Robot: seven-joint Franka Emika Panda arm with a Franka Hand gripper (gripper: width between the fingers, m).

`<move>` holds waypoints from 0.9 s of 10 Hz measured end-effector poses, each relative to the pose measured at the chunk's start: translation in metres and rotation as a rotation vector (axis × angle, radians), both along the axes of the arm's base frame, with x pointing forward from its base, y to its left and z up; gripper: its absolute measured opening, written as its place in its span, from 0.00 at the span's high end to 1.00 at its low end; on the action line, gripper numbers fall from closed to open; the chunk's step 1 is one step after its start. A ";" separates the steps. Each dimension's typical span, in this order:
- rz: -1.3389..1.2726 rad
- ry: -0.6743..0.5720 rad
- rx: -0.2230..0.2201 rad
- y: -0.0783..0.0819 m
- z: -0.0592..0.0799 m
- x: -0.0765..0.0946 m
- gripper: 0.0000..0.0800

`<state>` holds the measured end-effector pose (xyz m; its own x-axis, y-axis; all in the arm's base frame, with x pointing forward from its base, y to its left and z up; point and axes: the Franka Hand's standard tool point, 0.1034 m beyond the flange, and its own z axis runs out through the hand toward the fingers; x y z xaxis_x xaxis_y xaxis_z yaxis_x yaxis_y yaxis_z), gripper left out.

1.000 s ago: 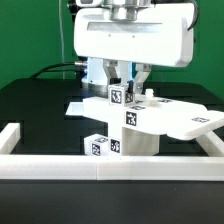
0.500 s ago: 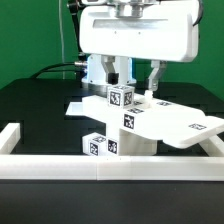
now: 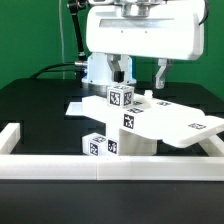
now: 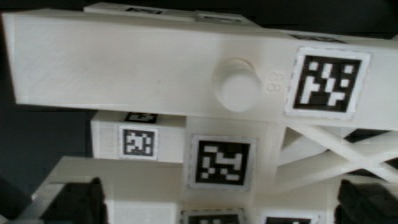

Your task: Assemble chair

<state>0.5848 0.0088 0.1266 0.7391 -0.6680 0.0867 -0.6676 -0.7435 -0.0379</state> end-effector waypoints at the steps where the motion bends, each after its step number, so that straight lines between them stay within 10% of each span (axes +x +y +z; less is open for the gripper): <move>1: 0.014 -0.004 -0.006 0.002 -0.001 0.000 0.19; 4: 0.269 0.001 -0.047 0.028 -0.002 -0.014 0.19; 9: 0.355 0.028 -0.036 0.025 0.002 -0.020 0.19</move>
Offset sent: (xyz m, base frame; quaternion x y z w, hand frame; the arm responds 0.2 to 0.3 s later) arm -0.0221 0.0215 0.0085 -0.0286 0.0141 -0.2023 0.9788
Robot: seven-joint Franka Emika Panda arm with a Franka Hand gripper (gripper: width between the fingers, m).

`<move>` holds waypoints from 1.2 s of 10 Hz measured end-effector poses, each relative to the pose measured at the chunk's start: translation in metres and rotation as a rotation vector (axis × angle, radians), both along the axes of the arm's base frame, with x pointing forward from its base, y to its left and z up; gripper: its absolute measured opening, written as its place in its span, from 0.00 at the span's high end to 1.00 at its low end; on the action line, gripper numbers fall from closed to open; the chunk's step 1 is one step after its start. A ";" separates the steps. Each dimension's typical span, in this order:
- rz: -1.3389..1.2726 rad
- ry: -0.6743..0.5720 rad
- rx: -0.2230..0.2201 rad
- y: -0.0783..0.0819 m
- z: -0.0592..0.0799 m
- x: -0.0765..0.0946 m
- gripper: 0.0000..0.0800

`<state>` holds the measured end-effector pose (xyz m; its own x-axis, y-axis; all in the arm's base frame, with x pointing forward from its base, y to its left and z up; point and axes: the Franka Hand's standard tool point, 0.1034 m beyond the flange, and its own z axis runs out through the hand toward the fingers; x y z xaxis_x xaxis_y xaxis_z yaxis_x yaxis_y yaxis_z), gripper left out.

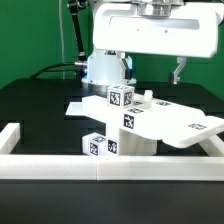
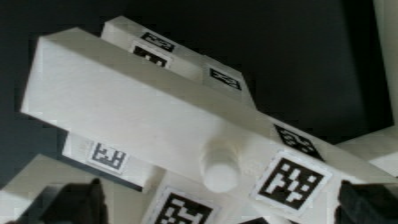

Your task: Assemble chair

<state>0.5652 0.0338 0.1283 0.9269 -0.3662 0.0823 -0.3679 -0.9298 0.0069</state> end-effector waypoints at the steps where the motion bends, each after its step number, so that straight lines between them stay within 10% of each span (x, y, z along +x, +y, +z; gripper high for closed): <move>1: 0.000 0.001 0.000 0.000 0.000 0.000 0.19; 12: 0.157 0.011 0.029 0.019 -0.024 -0.094 0.19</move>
Offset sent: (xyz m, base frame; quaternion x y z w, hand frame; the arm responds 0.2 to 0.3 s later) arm -0.0525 0.0217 -0.0044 0.0386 0.0032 -0.1586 0.9866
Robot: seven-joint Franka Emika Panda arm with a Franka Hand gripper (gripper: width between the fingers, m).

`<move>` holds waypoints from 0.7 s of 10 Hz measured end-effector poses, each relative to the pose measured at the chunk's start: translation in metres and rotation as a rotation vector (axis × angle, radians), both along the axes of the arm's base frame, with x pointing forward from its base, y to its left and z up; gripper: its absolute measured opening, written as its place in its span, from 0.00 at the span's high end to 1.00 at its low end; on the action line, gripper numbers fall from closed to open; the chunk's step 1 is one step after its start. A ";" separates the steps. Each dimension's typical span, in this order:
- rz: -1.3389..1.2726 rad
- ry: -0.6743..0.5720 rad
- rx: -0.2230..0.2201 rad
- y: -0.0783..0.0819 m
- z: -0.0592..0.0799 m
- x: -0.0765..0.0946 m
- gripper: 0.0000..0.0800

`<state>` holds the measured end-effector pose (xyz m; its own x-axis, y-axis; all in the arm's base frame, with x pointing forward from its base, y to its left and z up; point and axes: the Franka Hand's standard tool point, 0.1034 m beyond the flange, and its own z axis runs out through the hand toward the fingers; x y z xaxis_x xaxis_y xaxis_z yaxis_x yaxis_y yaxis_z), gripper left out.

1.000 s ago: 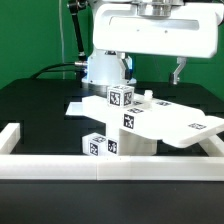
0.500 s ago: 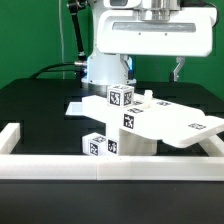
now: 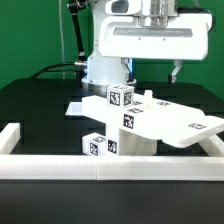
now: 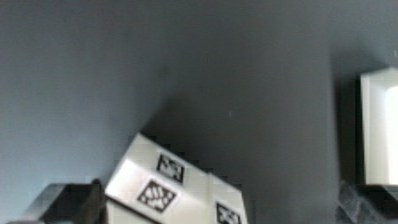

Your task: Assemble chair

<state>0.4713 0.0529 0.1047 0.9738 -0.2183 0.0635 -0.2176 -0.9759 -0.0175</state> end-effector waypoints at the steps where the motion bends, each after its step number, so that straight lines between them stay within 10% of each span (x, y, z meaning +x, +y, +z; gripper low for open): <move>1: 0.011 -0.007 0.000 -0.002 -0.004 -0.008 0.19; 7: 0.072 0.021 0.012 0.000 -0.016 -0.034 0.19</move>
Offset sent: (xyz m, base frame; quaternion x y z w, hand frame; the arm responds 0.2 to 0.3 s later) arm -0.0300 0.0000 0.0000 0.0000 0.0000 0.0000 1.0000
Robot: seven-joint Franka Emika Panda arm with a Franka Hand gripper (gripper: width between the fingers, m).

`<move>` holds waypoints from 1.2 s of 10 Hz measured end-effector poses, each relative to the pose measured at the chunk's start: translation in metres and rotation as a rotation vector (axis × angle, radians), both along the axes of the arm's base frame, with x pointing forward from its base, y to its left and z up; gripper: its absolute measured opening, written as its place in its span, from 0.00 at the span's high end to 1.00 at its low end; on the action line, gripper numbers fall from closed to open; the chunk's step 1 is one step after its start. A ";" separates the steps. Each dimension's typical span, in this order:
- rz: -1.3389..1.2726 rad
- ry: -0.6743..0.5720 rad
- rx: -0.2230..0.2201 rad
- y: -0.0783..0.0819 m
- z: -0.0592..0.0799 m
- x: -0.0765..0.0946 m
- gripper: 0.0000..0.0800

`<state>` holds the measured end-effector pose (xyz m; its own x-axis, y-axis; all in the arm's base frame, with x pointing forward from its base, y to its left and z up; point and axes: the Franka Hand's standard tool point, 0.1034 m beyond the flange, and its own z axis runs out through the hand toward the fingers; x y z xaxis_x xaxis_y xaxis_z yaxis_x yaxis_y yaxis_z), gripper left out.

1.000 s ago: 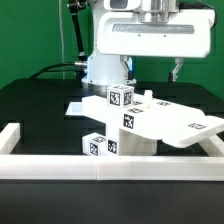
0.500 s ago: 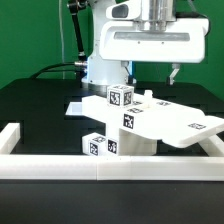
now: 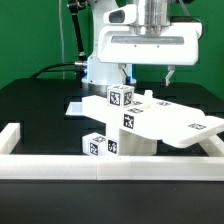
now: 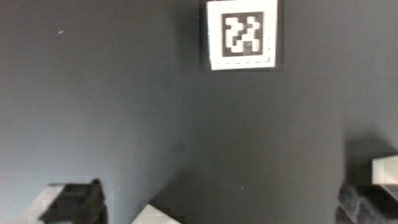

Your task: Assemble chair

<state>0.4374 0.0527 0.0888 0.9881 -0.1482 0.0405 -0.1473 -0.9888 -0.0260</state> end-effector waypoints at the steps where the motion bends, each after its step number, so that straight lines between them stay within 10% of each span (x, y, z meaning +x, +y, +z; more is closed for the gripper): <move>1: 0.020 -0.002 -0.002 0.004 -0.005 -0.001 0.19; 6: 0.073 -0.024 -0.054 0.011 -0.049 -0.014 0.19; 12: 0.060 -0.026 -0.058 0.004 -0.059 -0.023 0.19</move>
Offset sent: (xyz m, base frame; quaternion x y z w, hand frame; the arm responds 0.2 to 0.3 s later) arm -0.0163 0.0233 -0.0393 0.0324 0.0397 -0.0107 0.9986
